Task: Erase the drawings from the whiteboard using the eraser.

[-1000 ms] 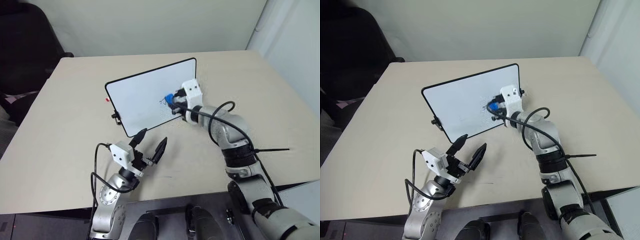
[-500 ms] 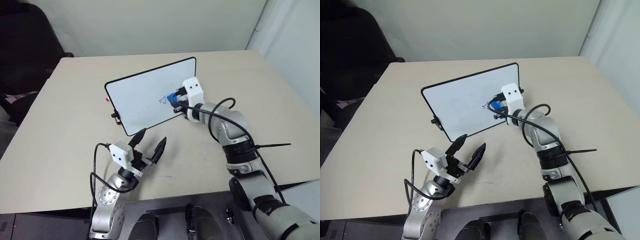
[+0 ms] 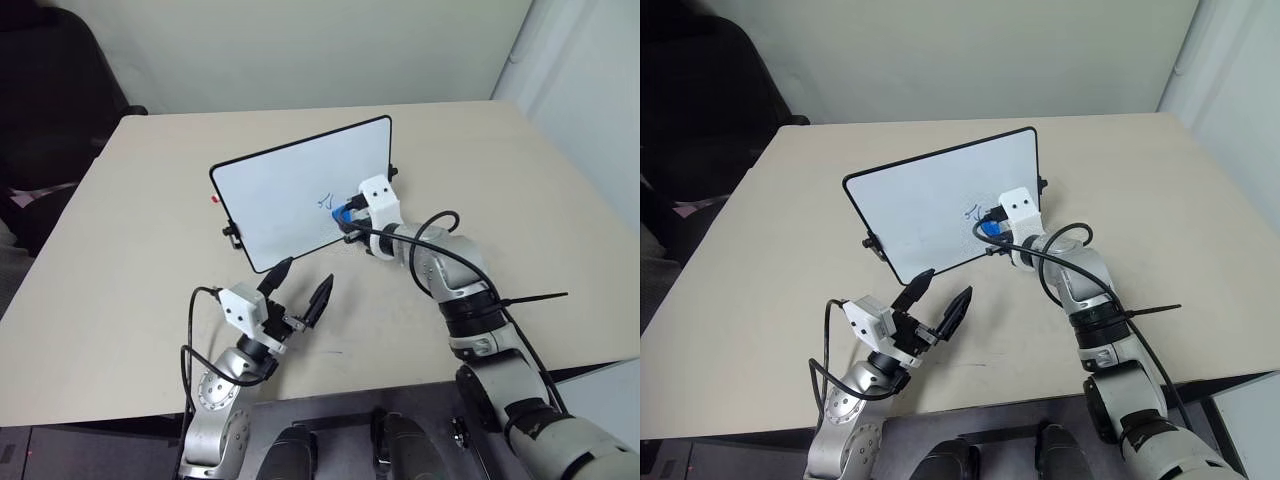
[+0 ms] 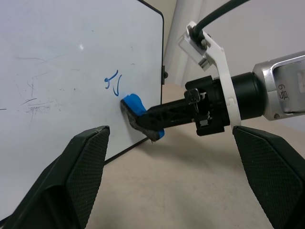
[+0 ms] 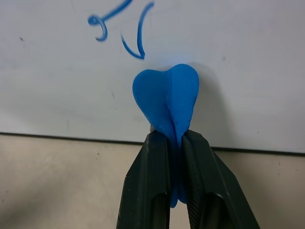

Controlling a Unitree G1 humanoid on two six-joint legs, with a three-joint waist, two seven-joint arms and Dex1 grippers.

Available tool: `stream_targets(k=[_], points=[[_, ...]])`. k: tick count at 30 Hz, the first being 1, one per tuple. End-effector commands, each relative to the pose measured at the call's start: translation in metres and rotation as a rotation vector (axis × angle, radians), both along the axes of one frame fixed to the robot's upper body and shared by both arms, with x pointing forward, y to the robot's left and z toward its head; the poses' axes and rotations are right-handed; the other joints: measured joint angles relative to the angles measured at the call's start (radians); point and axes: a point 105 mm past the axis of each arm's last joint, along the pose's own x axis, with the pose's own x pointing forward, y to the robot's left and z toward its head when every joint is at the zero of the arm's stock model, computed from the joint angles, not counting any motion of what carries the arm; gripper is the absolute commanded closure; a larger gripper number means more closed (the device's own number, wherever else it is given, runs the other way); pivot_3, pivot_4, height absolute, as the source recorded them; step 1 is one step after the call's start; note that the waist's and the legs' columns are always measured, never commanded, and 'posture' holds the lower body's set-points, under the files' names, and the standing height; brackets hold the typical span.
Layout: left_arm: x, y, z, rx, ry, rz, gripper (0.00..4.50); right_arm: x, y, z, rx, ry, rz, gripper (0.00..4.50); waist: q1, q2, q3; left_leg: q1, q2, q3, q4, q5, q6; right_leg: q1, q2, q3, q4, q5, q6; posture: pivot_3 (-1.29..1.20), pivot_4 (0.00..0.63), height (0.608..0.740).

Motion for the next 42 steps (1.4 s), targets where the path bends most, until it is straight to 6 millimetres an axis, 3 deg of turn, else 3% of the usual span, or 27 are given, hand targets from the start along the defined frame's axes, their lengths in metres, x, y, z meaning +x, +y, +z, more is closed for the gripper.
stream_targets(k=[1,7,14,17,21,24,28,34,38,42], points=[[-0.003,-0.002,0.011,-0.011,-0.047,-0.002,0.00,0.002,0.004,0.016,-0.008,-0.047,0.015,4.36,0.000,0.000,0.000,0.000,0.000,0.000,0.000,0.000,0.000,0.000,0.000,0.000,0.000,0.000,0.000,0.00,0.150,0.737],[-0.003,-0.003,0.011,-0.015,-0.049,-0.003,0.00,0.006,0.005,0.048,0.026,-0.118,0.019,4.36,0.000,0.000,0.000,0.000,0.000,0.000,0.000,0.000,0.000,0.000,0.000,0.000,0.000,0.000,0.000,0.00,0.150,0.737],[-0.005,-0.003,0.012,-0.019,-0.051,-0.001,0.00,-0.005,0.027,0.081,0.062,-0.207,0.081,4.36,-0.005,0.001,0.000,0.000,0.002,0.000,0.000,0.000,0.000,-0.001,0.002,0.000,0.000,0.001,-0.001,0.00,0.150,0.737],[-0.005,-0.003,0.012,-0.019,-0.051,-0.001,0.00,-0.008,0.034,0.077,0.057,-0.196,0.099,4.36,-0.005,0.001,0.000,0.000,0.006,0.000,0.000,0.000,-0.001,-0.001,0.007,0.000,-0.001,0.001,-0.001,0.00,0.150,0.737],[-0.004,-0.003,0.011,-0.014,-0.054,-0.005,0.00,-0.008,0.039,0.047,0.005,-0.116,0.098,4.36,-0.005,0.001,0.000,0.000,0.009,0.000,0.000,-0.001,-0.003,-0.002,0.010,0.000,-0.001,0.001,-0.002,0.00,0.150,0.737],[-0.004,-0.004,0.012,-0.011,-0.056,-0.008,0.00,-0.008,0.037,0.024,-0.034,-0.059,0.085,4.36,-0.005,0.001,0.000,0.000,0.009,0.000,0.000,-0.001,-0.003,-0.001,0.010,0.000,-0.001,0.001,-0.003,0.00,0.150,0.737],[-0.004,-0.005,0.012,-0.012,-0.055,-0.009,0.00,-0.005,0.027,0.010,-0.081,-0.018,0.046,4.36,-0.004,0.001,0.000,0.000,0.009,0.000,0.000,0.000,-0.004,-0.001,0.010,0.000,-0.001,0.002,-0.004,0.00,0.150,0.737],[-0.003,-0.005,0.011,-0.013,-0.053,-0.009,0.00,-0.003,0.025,0.019,-0.078,-0.038,0.042,4.36,-0.004,0.001,0.000,0.000,0.009,0.000,0.000,0.000,-0.004,-0.001,0.010,0.000,-0.001,0.002,-0.004,0.00,0.150,0.737],[-0.002,-0.006,0.011,-0.011,-0.054,-0.015,0.00,-0.004,0.028,0.049,-0.034,-0.109,0.054,4.36,-0.004,0.001,0.001,-0.001,0.009,0.000,0.000,0.000,-0.004,-0.002,0.010,0.000,-0.001,0.002,-0.004,0.00,0.150,0.737],[-0.001,-0.007,0.011,-0.014,-0.054,-0.017,0.00,-0.010,0.033,0.064,-0.018,-0.136,0.078,4.36,-0.004,0.001,0.001,-0.001,0.009,0.000,0.000,0.000,-0.004,-0.002,0.010,0.000,-0.001,0.002,-0.004,0.00,0.150,0.737]])
